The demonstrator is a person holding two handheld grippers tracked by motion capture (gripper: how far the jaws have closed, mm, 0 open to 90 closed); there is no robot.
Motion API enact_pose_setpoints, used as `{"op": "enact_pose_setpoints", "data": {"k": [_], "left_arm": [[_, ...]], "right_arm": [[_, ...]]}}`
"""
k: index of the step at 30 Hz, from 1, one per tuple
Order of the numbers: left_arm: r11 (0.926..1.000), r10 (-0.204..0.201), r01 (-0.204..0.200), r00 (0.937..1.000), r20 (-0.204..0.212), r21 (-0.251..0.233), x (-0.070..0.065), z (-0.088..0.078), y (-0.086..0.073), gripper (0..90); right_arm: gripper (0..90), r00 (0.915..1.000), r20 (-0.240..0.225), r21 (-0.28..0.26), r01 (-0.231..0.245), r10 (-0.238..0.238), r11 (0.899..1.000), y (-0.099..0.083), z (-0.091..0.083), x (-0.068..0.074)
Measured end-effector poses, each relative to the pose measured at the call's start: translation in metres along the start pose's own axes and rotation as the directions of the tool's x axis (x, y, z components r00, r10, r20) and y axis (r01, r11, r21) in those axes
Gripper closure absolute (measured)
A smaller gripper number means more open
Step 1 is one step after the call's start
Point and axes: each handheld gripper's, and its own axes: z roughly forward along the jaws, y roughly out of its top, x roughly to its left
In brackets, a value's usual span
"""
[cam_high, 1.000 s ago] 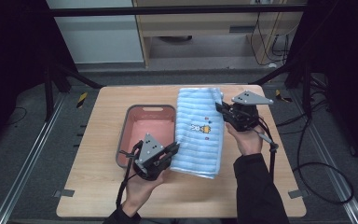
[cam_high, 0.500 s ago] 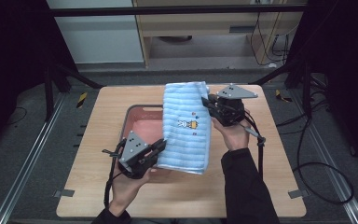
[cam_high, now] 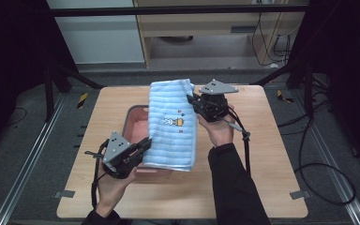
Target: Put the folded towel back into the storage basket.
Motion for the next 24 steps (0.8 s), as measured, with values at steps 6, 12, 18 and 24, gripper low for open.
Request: {"op": "enact_pose_setpoints", "data": {"k": [6,12,18,24], "left_arm": [[0.9999,-0.011,0.011,0.9999,-0.013,0.004,0.008,-0.002,-0.004,86.0],[0.9997,-0.023,0.023,0.9993,-0.029,0.007,0.017,-0.005,-0.006,86.0],[0.9995,-0.031,0.032,0.9983,-0.049,0.006,0.025,-0.007,-0.008,86.0],[0.9991,-0.040,0.041,0.9969,-0.067,0.011,0.032,-0.006,-0.011,86.0]], "right_arm": [[83.9,0.9999,-0.011,-0.005,-0.004,0.004,1.000,0.001,0.010,0.006],[83.9,0.9997,-0.019,0.004,-0.013,0.013,1.000,0.001,0.025,0.011],[83.8,0.9993,-0.028,0.008,-0.022,0.023,1.000,0.001,0.036,0.014],[83.8,0.9986,-0.041,0.014,-0.032,0.033,0.999,0.002,0.046,0.016]]}}
